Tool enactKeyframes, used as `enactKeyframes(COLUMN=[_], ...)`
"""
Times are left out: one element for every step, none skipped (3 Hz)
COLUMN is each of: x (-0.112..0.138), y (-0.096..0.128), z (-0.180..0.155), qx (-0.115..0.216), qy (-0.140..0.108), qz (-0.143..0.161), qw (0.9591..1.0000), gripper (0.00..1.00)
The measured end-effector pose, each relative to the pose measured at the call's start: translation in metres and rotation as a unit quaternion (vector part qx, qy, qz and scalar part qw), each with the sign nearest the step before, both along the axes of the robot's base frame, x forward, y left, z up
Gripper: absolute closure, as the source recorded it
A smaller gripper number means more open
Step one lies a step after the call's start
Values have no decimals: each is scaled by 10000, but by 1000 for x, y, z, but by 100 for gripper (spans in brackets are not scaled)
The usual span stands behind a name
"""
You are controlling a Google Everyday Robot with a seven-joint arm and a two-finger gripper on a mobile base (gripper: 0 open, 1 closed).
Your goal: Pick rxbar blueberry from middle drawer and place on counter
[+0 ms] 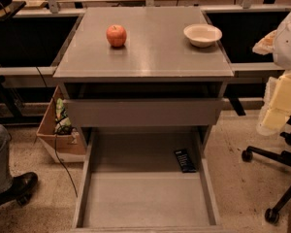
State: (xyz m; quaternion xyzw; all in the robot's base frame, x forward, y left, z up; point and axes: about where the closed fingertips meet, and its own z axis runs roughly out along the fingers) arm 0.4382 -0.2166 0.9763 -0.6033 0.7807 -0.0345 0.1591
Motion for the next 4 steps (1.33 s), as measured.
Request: enactKeyframes(x=[0,9,32,50], y=[0,-4,-21,-32], z=[0,-21,-75,-139], qx=[0,-50,6,204], qy=[0,-74,-119,-91], qz=[0,-85,-425,-751], qw=[10000,9999,9990,9969], gripper=[0,0,0,0])
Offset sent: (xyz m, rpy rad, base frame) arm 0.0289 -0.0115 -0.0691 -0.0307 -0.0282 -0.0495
